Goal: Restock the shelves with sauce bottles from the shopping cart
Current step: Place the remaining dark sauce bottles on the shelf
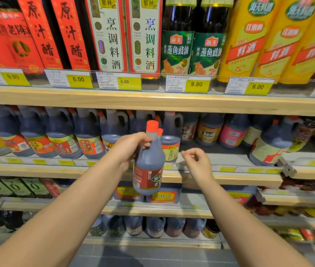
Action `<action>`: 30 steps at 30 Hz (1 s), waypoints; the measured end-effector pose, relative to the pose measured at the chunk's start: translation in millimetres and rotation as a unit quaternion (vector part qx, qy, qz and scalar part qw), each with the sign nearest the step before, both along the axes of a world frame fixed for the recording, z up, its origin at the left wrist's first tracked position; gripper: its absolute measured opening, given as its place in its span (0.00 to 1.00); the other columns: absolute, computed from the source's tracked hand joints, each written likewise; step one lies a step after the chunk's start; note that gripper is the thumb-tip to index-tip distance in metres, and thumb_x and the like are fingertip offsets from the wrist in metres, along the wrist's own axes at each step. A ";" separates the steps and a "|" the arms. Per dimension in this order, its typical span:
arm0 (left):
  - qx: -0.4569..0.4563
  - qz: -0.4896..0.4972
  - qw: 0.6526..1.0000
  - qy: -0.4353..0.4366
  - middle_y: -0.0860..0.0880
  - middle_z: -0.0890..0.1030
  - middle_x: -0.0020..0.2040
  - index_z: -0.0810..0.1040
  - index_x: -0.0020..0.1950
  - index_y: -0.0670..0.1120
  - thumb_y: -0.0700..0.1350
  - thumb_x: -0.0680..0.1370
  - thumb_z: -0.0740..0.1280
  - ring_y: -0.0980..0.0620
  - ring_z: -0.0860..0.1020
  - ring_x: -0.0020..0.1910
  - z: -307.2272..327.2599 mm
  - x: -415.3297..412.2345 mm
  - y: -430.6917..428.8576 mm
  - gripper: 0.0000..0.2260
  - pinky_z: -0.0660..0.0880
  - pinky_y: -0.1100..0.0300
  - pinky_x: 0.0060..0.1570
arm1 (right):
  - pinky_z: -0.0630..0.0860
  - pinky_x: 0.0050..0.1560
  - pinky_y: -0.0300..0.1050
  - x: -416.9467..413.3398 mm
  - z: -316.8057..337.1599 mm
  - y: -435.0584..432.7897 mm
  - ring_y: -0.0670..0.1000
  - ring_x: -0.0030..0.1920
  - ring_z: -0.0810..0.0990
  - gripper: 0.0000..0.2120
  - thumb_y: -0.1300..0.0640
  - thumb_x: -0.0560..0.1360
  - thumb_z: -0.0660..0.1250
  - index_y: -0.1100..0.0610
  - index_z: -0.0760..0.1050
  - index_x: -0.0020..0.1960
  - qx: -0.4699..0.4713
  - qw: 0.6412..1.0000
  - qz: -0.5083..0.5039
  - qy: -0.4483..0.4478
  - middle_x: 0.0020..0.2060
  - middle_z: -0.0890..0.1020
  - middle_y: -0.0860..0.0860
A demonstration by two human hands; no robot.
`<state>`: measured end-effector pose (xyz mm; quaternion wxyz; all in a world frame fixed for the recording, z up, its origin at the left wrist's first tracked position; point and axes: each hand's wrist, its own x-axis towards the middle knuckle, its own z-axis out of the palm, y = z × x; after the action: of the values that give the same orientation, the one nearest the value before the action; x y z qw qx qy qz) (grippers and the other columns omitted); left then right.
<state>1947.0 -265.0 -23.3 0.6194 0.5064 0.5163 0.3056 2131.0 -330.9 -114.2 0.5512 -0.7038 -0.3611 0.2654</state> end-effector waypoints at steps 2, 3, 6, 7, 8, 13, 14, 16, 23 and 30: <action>-0.025 -0.030 0.999 -0.017 0.51 0.76 0.30 0.79 0.31 0.47 0.44 0.70 0.66 0.54 0.66 0.29 3.7 8.7 -5.4 0.08 0.62 0.63 0.32 | 0.69 0.37 0.30 -7.0 1.2 -12.6 0.42 0.35 0.73 0.09 0.58 0.75 0.69 0.53 0.74 0.36 0.006 1.000 0.027 -0.014 0.32 0.76 0.46; -0.048 -0.042 0.997 -0.032 0.52 0.76 0.30 0.79 0.34 0.45 0.43 0.72 0.64 0.55 0.67 0.29 5.8 13.5 -8.2 0.08 0.63 0.64 0.32 | 0.70 0.39 0.31 -10.0 1.1 -16.9 0.42 0.35 0.74 0.10 0.59 0.74 0.69 0.52 0.74 0.35 0.010 0.999 0.039 -0.013 0.33 0.76 0.45; -0.132 -0.068 0.987 -0.067 0.52 0.80 0.35 0.78 0.38 0.45 0.41 0.75 0.61 0.56 0.74 0.36 16.6 25.9 -18.9 0.08 0.69 0.65 0.37 | 0.71 0.41 0.32 -20.4 4.3 -30.9 0.43 0.36 0.74 0.08 0.60 0.74 0.70 0.51 0.74 0.38 0.024 0.997 0.065 -0.029 0.34 0.77 0.46; -0.158 -0.073 0.981 -0.081 0.51 0.79 0.38 0.77 0.39 0.44 0.41 0.75 0.61 0.55 0.76 0.39 20.5 28.9 -22.0 0.08 0.71 0.65 0.40 | 0.72 0.42 0.35 -22.9 4.3 -34.9 0.44 0.37 0.75 0.07 0.59 0.74 0.70 0.51 0.74 0.40 0.031 0.997 0.059 -0.040 0.35 0.77 0.47; -0.181 -0.076 0.976 -0.096 0.49 0.78 0.39 0.77 0.39 0.44 0.42 0.75 0.60 0.54 0.76 0.41 23.6 31.0 -24.8 0.08 0.72 0.64 0.43 | 0.74 0.44 0.38 -23.9 5.3 -39.3 0.45 0.40 0.76 0.05 0.57 0.73 0.70 0.51 0.75 0.42 0.023 0.996 0.042 -0.072 0.38 0.78 0.48; -0.271 -0.097 0.941 -0.177 0.46 0.75 0.38 0.74 0.38 0.39 0.39 0.76 0.56 0.53 0.74 0.59 30.6 49.1 -44.9 0.10 0.64 0.58 0.67 | 0.73 0.57 0.50 -37.5 0.5 -54.7 0.51 0.60 0.71 0.31 0.46 0.66 0.73 0.54 0.69 0.64 -0.052 0.970 -0.001 -0.238 0.57 0.74 0.51; -0.289 -0.091 0.932 -0.201 0.46 0.74 0.37 0.73 0.38 0.38 0.37 0.76 0.56 0.53 0.72 0.63 30.7 54.2 -50.4 0.10 0.64 0.58 0.68 | 0.71 0.60 0.52 -43.3 -2.9 -55.0 0.53 0.65 0.68 0.38 0.45 0.64 0.74 0.56 0.65 0.68 -0.066 0.967 -0.012 -0.245 0.61 0.71 0.52; -0.309 -0.096 0.920 -0.219 0.46 0.73 0.39 0.73 0.39 0.37 0.36 0.75 0.55 0.51 0.74 0.60 30.8 63.2 -63.1 0.09 0.68 0.58 0.62 | 0.69 0.63 0.56 -52.2 -8.3 -53.8 0.55 0.70 0.61 0.47 0.43 0.63 0.75 0.57 0.56 0.73 -0.105 0.965 -0.060 -0.231 0.67 0.64 0.54; -0.301 -0.147 0.920 -0.201 0.47 0.77 0.44 0.76 0.43 0.40 0.35 0.75 0.53 0.48 0.77 0.48 23.5 69.4 -73.6 0.12 0.69 0.55 0.61 | 0.68 0.60 0.50 -22.6 -3.7 -52.1 0.55 0.63 0.68 0.32 0.49 0.66 0.71 0.57 0.67 0.66 -0.041 0.963 -0.103 -0.246 0.60 0.72 0.54; -0.119 -0.103 0.986 -0.049 0.51 0.77 0.51 0.75 0.63 0.45 0.34 0.77 0.52 0.53 0.75 0.50 -21.9 56.5 -41.3 0.19 0.70 0.58 0.51 | 0.71 0.51 0.42 20.9 26.9 -39.6 0.47 0.54 0.71 0.38 0.53 0.58 0.79 0.53 0.67 0.64 0.008 0.980 -0.129 -0.154 0.55 0.68 0.46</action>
<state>2003.5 -306.3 -45.3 0.7280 0.4640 0.4628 0.2014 2151.9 -370.4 -87.3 0.5244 -0.7725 -0.3498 0.0776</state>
